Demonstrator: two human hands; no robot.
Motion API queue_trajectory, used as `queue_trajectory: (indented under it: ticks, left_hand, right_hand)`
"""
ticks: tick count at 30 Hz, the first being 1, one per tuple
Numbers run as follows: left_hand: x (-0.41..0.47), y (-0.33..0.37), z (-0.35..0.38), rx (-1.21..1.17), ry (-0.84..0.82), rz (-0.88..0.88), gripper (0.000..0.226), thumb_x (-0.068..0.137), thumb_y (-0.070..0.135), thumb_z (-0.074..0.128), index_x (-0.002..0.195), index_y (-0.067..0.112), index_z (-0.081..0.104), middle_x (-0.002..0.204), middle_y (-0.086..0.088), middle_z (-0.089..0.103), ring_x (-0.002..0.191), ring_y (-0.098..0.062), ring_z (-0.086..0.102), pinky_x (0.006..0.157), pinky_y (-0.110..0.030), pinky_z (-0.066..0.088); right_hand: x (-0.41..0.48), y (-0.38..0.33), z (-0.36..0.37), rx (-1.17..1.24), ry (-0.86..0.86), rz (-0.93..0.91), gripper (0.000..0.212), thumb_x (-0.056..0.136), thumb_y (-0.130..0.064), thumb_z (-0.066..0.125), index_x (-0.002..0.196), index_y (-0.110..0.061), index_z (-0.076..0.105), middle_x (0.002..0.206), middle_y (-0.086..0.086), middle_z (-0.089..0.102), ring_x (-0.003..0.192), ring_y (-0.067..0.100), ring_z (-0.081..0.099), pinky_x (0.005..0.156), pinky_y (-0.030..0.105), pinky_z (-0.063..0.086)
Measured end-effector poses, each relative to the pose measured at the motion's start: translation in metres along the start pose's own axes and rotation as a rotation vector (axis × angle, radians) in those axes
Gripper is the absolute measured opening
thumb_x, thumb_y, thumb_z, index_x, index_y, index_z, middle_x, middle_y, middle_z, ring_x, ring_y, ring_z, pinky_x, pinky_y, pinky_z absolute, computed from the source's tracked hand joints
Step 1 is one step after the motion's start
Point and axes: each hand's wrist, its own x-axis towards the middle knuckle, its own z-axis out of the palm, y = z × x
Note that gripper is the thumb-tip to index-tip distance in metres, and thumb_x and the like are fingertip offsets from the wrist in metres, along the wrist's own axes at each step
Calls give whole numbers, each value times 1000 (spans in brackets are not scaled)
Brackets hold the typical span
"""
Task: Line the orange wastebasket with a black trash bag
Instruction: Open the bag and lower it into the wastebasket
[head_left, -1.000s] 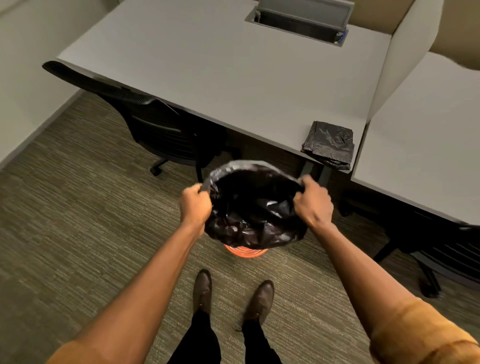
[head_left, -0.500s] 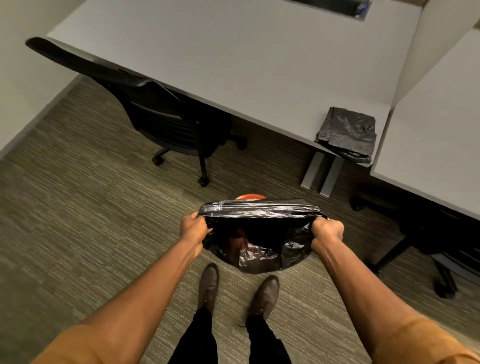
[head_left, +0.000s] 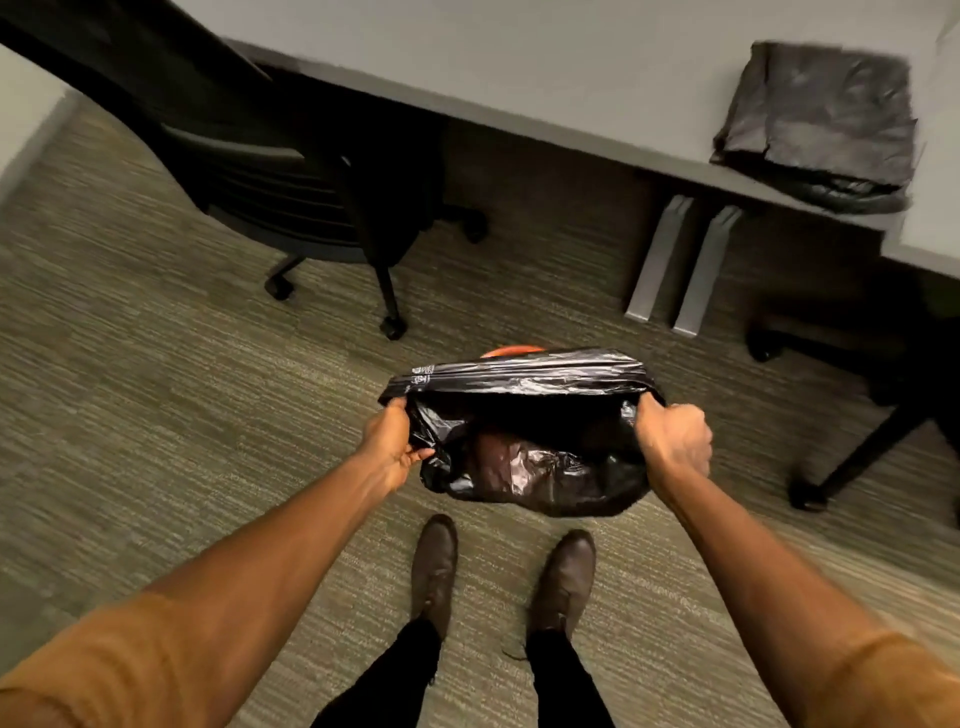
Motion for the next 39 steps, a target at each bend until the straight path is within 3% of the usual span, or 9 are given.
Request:
queue_trajectory:
  ticks: [10, 15, 19, 22, 24, 26, 29, 34, 39]
  left_hand:
    - [152, -60, 13, 108, 76, -80, 34, 110, 44, 49, 130, 24, 68, 140, -6, 74, 119, -24, 68, 72, -35, 52]
    - [201, -88, 9, -15, 89, -107, 38, 115, 32, 51, 143, 10, 65, 127, -12, 73, 102, -24, 71, 76, -35, 58]
    - [217, -101, 2, -90, 84, -105, 23, 115, 21, 52, 126, 9, 68, 125, -14, 74, 89, -22, 72, 72, -33, 60]
    - [215, -109, -2, 23, 122, -115, 23, 114, 15, 52, 99, 12, 69, 104, -10, 72, 82, -19, 66, 78, -36, 59]
    - [215, -115, -7, 104, 170, -115, 23, 113, 16, 55, 95, 15, 69, 93, -7, 67, 70, -15, 55, 63, -31, 51]
    - [216, -114, -11, 99, 215, -128, 18, 113, 14, 55, 102, 12, 70, 93, -10, 65, 61, -14, 45, 46, -26, 40]
    - [218, -105, -17, -45, 168, -217, 16, 110, 6, 57, 103, 5, 71, 95, -16, 68, 64, -18, 55, 31, -16, 42]
    - [215, -92, -17, -440, 97, -270, 27, 116, 10, 47, 107, -6, 67, 105, -25, 69, 86, -35, 69, 39, -33, 61]
    - [216, -98, -13, -276, 43, -166, 28, 115, 32, 51, 123, 12, 67, 98, -9, 73, 81, -18, 68, 40, -19, 53]
  right_hand:
    - [83, 58, 104, 179, -77, 92, 62, 96, -46, 57, 129, 5, 69, 132, 27, 71, 116, 45, 68, 85, 40, 48]
    - [125, 82, 151, 588, -222, 310, 32, 91, -29, 68, 116, -11, 76, 114, 7, 79, 99, 28, 75, 87, 45, 66]
    - [132, 97, 170, 597, -270, 414, 9, 98, -26, 68, 95, -19, 74, 92, 1, 77, 75, 21, 71, 60, 30, 59]
    - [135, 113, 181, 602, -324, 509, 18, 96, -27, 73, 111, -18, 79, 102, 4, 82, 90, 23, 79, 54, 35, 64]
    - [140, 121, 185, 627, -318, 544, 22, 96, -24, 73, 115, -14, 79, 108, 6, 83, 85, 24, 79, 46, 35, 62]
    - [148, 126, 185, 643, -268, 581, 24, 91, -20, 73, 114, -16, 80, 106, 6, 84, 76, 20, 74, 51, 28, 59]
    - [162, 128, 181, 761, -210, 620, 25, 85, -16, 74, 109, -13, 82, 100, 2, 85, 82, 22, 80, 68, 45, 66]
    - [131, 103, 161, 707, -39, 415, 9, 102, -11, 58, 105, -8, 66, 106, 7, 70, 77, 22, 66, 81, 38, 58]
    - [138, 109, 165, 575, -31, 272, 50, 98, -40, 59, 126, 0, 70, 119, 13, 71, 99, 34, 69, 92, 49, 62]
